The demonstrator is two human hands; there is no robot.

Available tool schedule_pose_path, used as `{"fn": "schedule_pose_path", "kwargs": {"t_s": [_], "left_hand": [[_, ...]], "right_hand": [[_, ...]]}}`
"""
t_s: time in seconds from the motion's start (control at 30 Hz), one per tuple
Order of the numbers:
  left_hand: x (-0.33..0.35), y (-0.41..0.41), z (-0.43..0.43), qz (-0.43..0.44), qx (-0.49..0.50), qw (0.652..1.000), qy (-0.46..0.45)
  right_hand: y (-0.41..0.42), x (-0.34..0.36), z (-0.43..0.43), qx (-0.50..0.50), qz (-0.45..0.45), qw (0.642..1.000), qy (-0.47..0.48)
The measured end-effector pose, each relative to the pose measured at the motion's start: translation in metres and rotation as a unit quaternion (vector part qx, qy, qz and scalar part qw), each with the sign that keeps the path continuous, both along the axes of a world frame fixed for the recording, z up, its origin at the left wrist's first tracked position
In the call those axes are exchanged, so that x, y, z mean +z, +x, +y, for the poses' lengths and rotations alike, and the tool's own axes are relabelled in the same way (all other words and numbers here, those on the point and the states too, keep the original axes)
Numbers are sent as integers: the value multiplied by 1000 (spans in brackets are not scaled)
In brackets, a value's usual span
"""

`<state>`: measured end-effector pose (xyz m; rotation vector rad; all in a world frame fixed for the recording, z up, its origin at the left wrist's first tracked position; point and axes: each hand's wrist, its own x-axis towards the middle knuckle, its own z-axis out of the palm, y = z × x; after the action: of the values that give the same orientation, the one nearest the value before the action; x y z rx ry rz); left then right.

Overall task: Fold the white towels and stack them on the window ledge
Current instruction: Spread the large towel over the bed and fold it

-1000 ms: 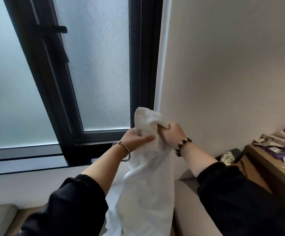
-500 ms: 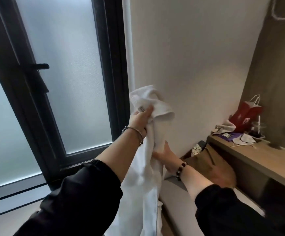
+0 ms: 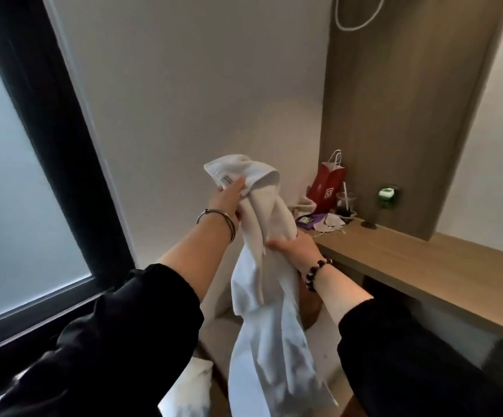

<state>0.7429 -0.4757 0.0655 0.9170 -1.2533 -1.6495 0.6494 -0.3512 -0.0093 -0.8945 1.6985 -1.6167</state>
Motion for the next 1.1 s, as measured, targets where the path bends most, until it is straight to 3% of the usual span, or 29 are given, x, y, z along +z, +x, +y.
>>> {"fn": "schedule_pose_path", "kwargs": {"t_s": [0.23,0.47,0.6,0.67,0.73,0.8,0.83,0.87,0.93,1.0,1.1], "left_hand": [[-4,-209,76,16,-194,981,22],[-7,-371,163,111,-308,940,93],[-12,-446,195,129,-307,931,149],[-21,-485,208,111,-322,925,168],[-36,-526,219,93,-337,919,180],[-62,-569,226,61,-356,913,188],[-77,-589,230,28,-371,909,187],[-92,-607,234,-11,-389,902,185],[-126,-640,242,-106,-428,880,178],[-158,-673,244,-184,-431,869,161],[-191,-722,247,-253,-412,868,115]], "right_hand": [[-182,43,83,-162,148,975,-23],[-331,72,171,-297,290,904,106],[-401,86,207,-329,451,808,187],[-443,85,220,-347,541,732,229],[-492,78,225,-358,646,630,239],[-534,68,228,-343,705,570,243],[-558,59,229,-319,717,563,259],[-583,45,229,-281,703,580,300],[-627,9,233,-183,603,652,421],[-664,-34,246,-133,501,697,496],[-704,-92,275,-141,426,706,548]]}}
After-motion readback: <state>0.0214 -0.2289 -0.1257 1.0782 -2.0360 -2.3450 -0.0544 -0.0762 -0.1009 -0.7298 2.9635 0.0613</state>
